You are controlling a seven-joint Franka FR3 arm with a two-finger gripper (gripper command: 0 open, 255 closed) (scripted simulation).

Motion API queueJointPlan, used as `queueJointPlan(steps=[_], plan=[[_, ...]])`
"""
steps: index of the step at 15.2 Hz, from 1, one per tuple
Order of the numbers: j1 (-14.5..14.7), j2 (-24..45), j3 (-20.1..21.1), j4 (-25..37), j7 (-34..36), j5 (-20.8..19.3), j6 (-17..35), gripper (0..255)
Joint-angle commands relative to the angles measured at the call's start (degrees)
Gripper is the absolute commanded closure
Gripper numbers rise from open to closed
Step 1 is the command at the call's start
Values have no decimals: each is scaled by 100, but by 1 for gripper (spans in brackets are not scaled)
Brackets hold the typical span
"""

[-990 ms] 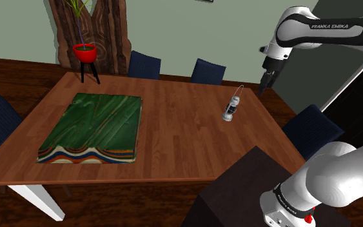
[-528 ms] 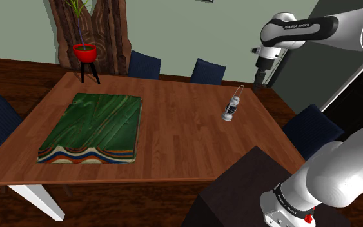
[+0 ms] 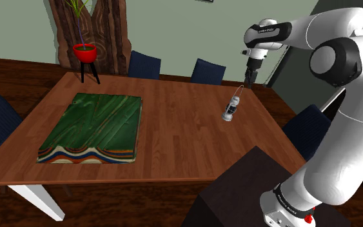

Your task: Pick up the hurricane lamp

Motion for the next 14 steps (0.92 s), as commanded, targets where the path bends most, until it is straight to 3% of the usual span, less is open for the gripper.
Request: queueJointPlan(steps=[1, 6, 14], plan=[[-183, 550, 91, 564, -408, 224, -110, 0], [-734, 1835, 388, 2141, -1139, 595, -521, 0], [-716, 1980, 439, 1774, -1173, 663, -26, 0]])
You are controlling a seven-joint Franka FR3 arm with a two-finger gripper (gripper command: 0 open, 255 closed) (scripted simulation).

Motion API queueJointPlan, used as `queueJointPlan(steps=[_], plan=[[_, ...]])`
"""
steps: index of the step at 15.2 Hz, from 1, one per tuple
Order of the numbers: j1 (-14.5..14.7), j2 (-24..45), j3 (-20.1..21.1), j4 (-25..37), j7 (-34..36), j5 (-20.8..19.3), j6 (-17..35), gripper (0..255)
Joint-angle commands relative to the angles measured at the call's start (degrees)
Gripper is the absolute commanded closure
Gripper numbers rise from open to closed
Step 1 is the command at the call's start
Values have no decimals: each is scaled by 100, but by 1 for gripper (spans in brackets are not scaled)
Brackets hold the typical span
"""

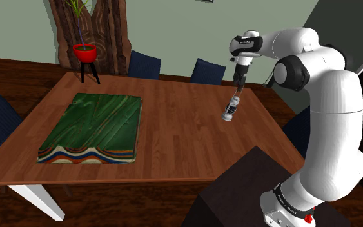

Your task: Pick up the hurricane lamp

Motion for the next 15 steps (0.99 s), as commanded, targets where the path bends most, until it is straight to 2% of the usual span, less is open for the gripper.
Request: queueJointPlan(steps=[1, 2, 11, 15], plan=[[0, 24, 7, -20, -2, 10, 43, 0], [-7, 31, 7, -7, -7, 12, 39, 255], [-1, 24, 7, -19, -2, 10, 43, 255], [-8, -63, -19, 160, 18, -30, -212, 255]])
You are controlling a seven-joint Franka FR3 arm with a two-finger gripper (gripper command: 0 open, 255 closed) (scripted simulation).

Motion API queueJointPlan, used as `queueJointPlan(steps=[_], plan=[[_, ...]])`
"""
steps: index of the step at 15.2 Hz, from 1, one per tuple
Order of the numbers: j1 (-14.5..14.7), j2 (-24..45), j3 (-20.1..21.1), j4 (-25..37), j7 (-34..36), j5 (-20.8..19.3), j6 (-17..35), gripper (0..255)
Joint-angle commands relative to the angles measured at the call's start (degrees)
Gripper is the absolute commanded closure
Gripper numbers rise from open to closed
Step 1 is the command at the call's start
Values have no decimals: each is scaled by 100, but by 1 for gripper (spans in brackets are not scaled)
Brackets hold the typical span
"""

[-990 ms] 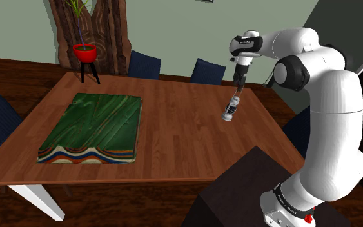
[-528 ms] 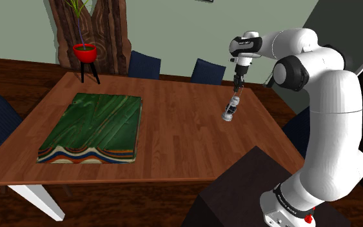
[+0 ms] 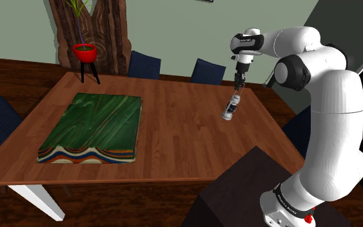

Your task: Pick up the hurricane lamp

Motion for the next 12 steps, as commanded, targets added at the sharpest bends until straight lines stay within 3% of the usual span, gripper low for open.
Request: queueJointPlan(steps=[1, 12], plan=[[-4, -35, -10, 103, 14, -17, -128, 255], [-75, -149, -52, 725, 53, -79, -840, 255]])
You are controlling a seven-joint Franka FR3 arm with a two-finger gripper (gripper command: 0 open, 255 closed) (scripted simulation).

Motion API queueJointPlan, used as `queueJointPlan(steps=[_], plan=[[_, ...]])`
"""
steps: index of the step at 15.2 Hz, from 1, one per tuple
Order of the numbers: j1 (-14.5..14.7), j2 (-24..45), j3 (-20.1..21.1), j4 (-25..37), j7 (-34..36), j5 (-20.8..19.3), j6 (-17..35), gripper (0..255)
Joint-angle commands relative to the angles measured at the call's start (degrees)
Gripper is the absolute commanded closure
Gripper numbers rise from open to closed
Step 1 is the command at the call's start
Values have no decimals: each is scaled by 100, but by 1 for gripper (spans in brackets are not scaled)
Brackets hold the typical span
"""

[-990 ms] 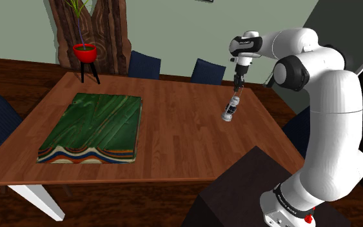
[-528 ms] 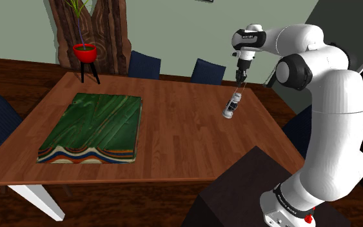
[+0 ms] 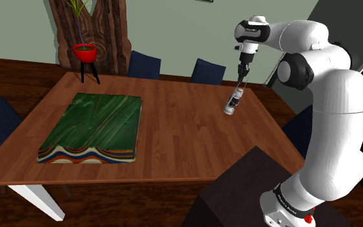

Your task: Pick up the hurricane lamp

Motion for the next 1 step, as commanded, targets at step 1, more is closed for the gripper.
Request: queueJointPlan(steps=[1], plan=[[-3, -16, -5, 36, 1, -7, -46, 255]])
